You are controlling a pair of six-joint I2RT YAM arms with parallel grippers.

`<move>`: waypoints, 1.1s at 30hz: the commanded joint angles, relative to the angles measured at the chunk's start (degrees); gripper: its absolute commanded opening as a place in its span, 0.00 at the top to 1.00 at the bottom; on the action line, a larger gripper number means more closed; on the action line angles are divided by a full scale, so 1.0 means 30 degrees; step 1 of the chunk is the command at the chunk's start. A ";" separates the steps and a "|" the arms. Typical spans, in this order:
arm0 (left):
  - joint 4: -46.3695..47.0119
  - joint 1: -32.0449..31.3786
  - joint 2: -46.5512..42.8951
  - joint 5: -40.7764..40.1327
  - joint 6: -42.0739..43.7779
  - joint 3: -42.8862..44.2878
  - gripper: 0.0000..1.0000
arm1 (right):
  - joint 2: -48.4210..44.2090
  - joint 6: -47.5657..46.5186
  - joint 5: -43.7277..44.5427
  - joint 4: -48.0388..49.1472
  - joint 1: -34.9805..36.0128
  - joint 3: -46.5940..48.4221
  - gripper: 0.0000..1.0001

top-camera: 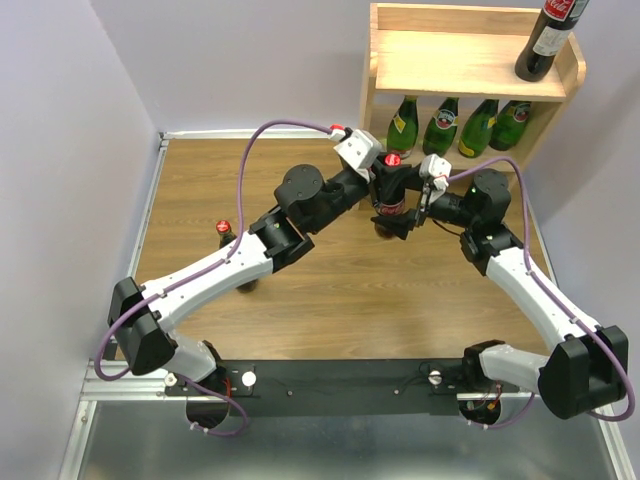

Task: Place and organize the beverage onto the shelf
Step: Pick up the drink from the center of the board.

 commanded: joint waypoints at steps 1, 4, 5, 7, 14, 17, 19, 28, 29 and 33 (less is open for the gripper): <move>0.3959 -0.0040 -0.0774 -0.0705 -0.0527 0.1830 1.00 | 0.0004 0.1346 0.0830 0.2084 0.0346 -0.0020 0.05; 0.3959 -0.0011 -0.0745 -0.0764 -0.0586 0.1918 1.00 | -0.0025 0.1230 0.0771 0.2084 0.0463 -0.0078 0.11; 0.3959 -0.0011 -0.0745 -0.0793 -0.0615 0.1977 1.00 | 0.0004 0.1200 0.0771 0.2084 0.0464 -0.0107 0.12; 0.3959 -0.0011 -0.0715 -0.0764 -0.0673 0.2006 1.00 | -0.0054 0.1170 0.0713 0.2171 0.0522 -0.0079 0.21; 0.3988 -0.0011 -0.0686 -0.0763 -0.0937 0.1890 1.00 | -0.0054 0.1551 -0.0106 0.1705 0.0581 0.1147 0.84; 0.4193 -0.0011 -0.0919 -0.0997 -0.0967 0.1568 1.00 | -0.0113 0.1551 -0.0400 0.0768 0.0552 0.1736 0.97; 0.4398 -0.0011 -0.1066 -0.1261 -0.1055 0.1334 1.00 | -0.0200 0.1551 -0.0459 0.0183 0.0552 0.2206 0.99; 0.4779 0.0018 -0.1594 -0.1467 -0.1464 0.0689 0.59 | -0.0230 0.2605 -0.0664 -0.0259 0.0551 0.3084 1.00; 0.4780 0.0018 -0.1623 -0.1496 -0.1523 0.0688 0.56 | -0.0230 0.2693 -0.0693 -0.0260 0.0523 0.3144 1.00; 0.4838 0.0018 -0.1624 -0.1408 -0.1553 0.0630 0.49 | -0.0172 0.3015 -0.0752 -0.0260 0.0551 0.3291 1.00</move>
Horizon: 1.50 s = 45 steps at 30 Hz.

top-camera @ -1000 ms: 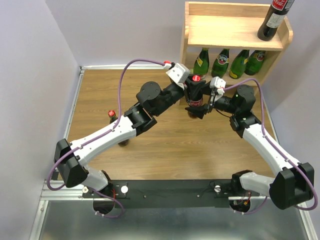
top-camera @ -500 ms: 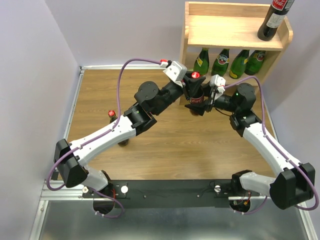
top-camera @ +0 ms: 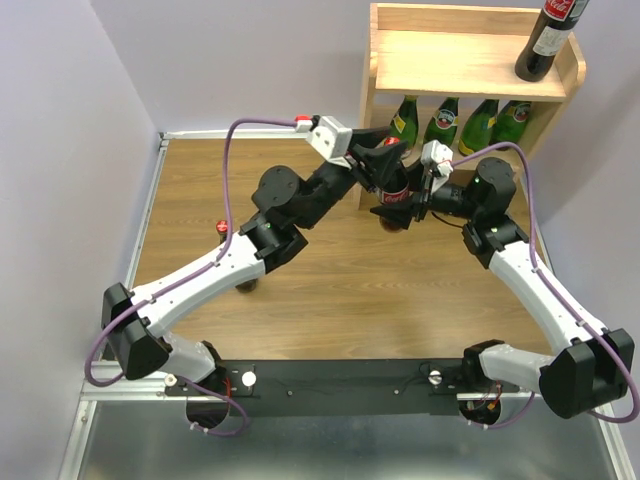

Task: Place and organize the beverage onto the shelf
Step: Pick up the drink from the center of the board, then place the drink on the shelf.

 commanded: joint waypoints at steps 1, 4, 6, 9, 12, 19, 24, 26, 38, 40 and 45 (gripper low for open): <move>0.2106 -0.0019 -0.1150 -0.0330 -0.0300 0.0134 0.45 | -0.0193 0.0801 -0.0257 0.0490 0.0078 0.1040 0.99; 0.2135 0.0010 -0.1150 -0.0301 -0.0329 0.0076 0.40 | -0.0222 0.0889 -0.0315 0.0490 0.0078 0.1010 0.99; 0.2135 0.0011 -0.1179 -0.0300 -0.0329 0.0017 0.38 | -0.0252 0.0918 -0.0286 0.0462 0.0078 0.0981 0.99; 0.2223 0.0040 -0.1267 -0.0359 -0.0329 -0.0129 0.38 | -0.0310 0.0976 -0.0198 0.0462 0.0078 0.0952 1.00; 0.2252 0.0069 -0.1588 -0.0447 -0.0095 -0.0334 0.38 | -0.0340 0.1094 0.0035 0.0461 0.0049 0.1040 0.99; 0.2311 0.0099 -0.3023 -0.1090 0.0871 -0.1329 0.37 | -0.0136 0.1504 0.0651 0.0345 -0.0127 0.2122 1.00; 0.2311 0.0128 -0.4517 -0.1910 0.1633 -0.2793 0.37 | 0.0275 0.2323 0.0973 0.0169 -0.0244 0.3409 0.99; 0.2311 0.0157 -0.5014 -0.2291 0.1663 -0.3727 0.37 | 0.0480 0.2441 0.1119 0.0052 -0.0303 0.3791 0.99; 0.2428 0.0362 -0.7533 -0.3112 0.0786 -0.8123 0.37 | 0.2646 0.1739 0.2260 -0.3344 -0.0712 1.0141 0.99; 0.2458 0.0391 -0.7974 -0.3404 0.0756 -0.8565 0.37 | 0.3174 0.1768 0.2555 -0.3872 -0.0887 1.1230 0.99; 0.2429 0.0480 -0.9439 -0.3874 0.0405 -1.0147 0.37 | 0.4141 0.1739 0.3580 -0.4782 -0.1356 1.4274 0.99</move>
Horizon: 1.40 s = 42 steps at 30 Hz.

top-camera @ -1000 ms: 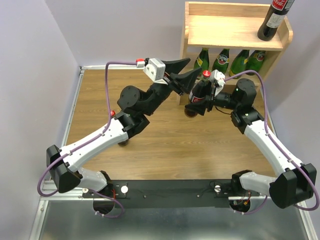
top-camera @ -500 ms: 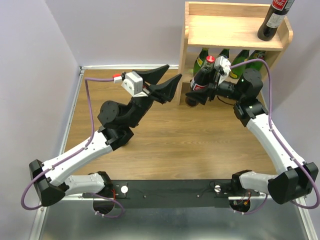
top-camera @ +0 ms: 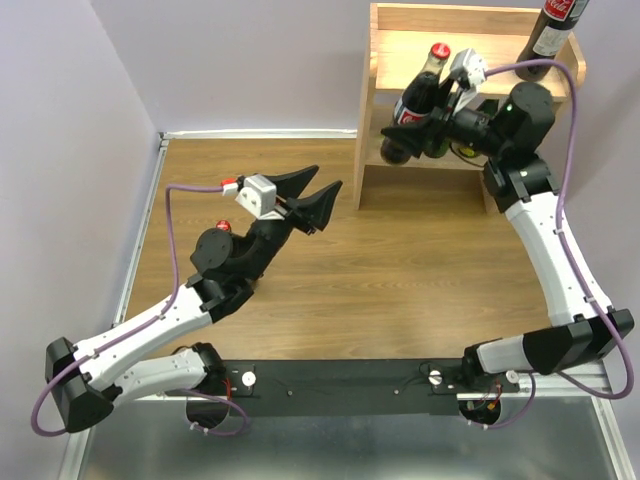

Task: Place and organize the beverage onto the shelf
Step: Place the drink on the shelf.

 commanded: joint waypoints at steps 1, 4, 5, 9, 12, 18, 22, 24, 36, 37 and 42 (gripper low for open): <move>0.0454 0.0181 -0.1644 -0.1280 -0.0485 -0.1237 0.37 | 0.0513 -0.0076 0.1613 0.0652 -0.0693 0.3584 0.99; 0.0366 0.0239 -0.2523 -0.1574 -0.0748 -0.2116 0.37 | 0.0925 0.0334 0.1994 0.0652 -0.1220 0.5075 1.00; 0.0308 0.0268 -0.2931 -0.1662 -0.0778 -0.2467 0.37 | 0.1216 0.0422 0.2083 0.0652 -0.1339 0.5460 1.00; 0.0015 0.0327 -0.3813 -0.1897 -0.0924 -0.3201 0.37 | 0.2125 0.0891 0.2726 0.0125 -0.2188 0.7540 1.00; -0.0073 0.0386 -0.4486 -0.2130 -0.1100 -0.3729 0.37 | 0.2914 0.0922 0.3399 0.0037 -0.2775 0.8947 0.99; -0.0512 0.0532 -0.5482 -0.2629 -0.1042 -0.4315 0.36 | 0.4323 0.0541 0.5038 -0.0021 -0.3420 1.1258 1.00; -0.0835 0.0591 -0.5923 -0.2746 -0.1100 -0.4491 0.36 | 0.5582 0.0337 0.5890 -0.0197 -0.3655 1.3018 1.00; -0.1039 0.0650 -0.6157 -0.2747 -0.1159 -0.4608 0.36 | 0.6286 0.0306 0.6300 -0.0285 -0.3830 1.3664 1.00; -0.1041 0.0825 -0.6452 -0.2659 -0.1481 -0.5137 0.36 | 0.6668 -0.0924 0.8586 -0.0578 -0.4240 1.3961 1.00; -0.1011 0.0854 -0.6393 -0.2630 -0.1481 -0.5136 0.36 | 0.6610 -0.1040 0.8704 -0.0607 -0.4270 1.3902 1.00; -0.0690 0.0884 -0.6041 -0.2366 -0.1539 -0.5107 0.36 | 0.6639 -0.1217 0.9640 -0.0666 -0.4387 1.3696 1.00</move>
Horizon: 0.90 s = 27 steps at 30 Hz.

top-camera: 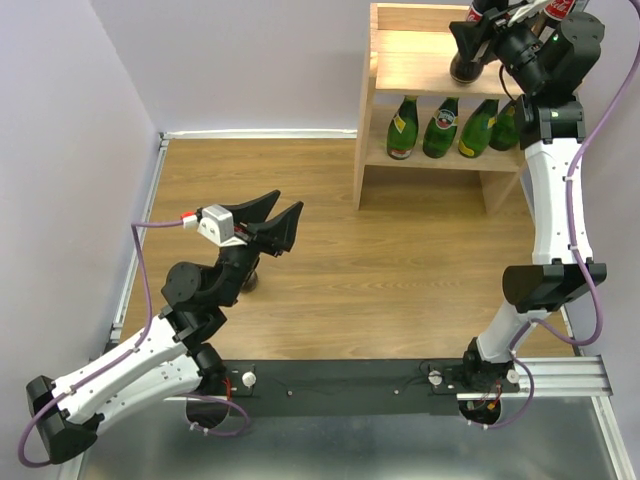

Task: Place and organize the beverage onto the shelf
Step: Place the drink on the shelf.

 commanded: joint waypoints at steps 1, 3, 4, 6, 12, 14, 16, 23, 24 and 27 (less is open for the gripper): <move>0.0397 0.0148 0.0203 -0.0100 -0.0366 -0.0167 0.36 | -0.0814 -0.0474 0.1751 0.2248 -0.0212 0.0669 1.00; 0.0484 0.0148 0.0203 -0.0100 -0.0367 -0.0226 0.36 | -0.0785 -0.0561 0.2334 0.2219 -0.0271 0.0553 0.99; 0.0485 0.0119 0.0174 -0.0071 -0.0396 -0.0255 0.36 | -0.0785 -0.0562 0.2512 0.2190 -0.0271 0.0494 1.00; 0.0485 0.0177 0.0057 -0.0071 -0.0425 -0.0343 0.36 | -0.0726 -0.0504 0.2864 0.2219 -0.0388 0.0493 1.00; 0.0543 0.0207 -0.0149 -0.0071 -0.0572 -0.0636 0.36 | -0.0638 -0.0123 0.3976 0.2161 -0.0593 0.0522 1.00; 0.0602 0.0236 -0.0149 -0.0070 -0.0601 -0.0723 0.36 | -0.0638 -0.0005 0.4154 0.2103 -0.0593 0.0494 0.99; 0.0631 0.0236 -0.0120 -0.0041 -0.0601 -0.0724 0.36 | -0.0609 0.0140 0.4388 0.2043 -0.0564 0.0493 0.99; 0.0719 0.0295 -0.0149 0.0047 -0.0719 -0.0870 0.36 | -0.0492 0.0083 0.4770 0.1634 -0.0564 0.0376 0.85; 0.0748 0.0295 -0.0178 0.0076 -0.0719 -0.0900 0.36 | -0.0463 0.0054 0.4828 0.1633 -0.0564 0.0376 0.84; 0.0836 0.0324 -0.0149 0.0134 -0.0806 -0.0987 0.36 | -0.0404 -0.0064 0.5121 0.1575 -0.0564 0.0347 0.73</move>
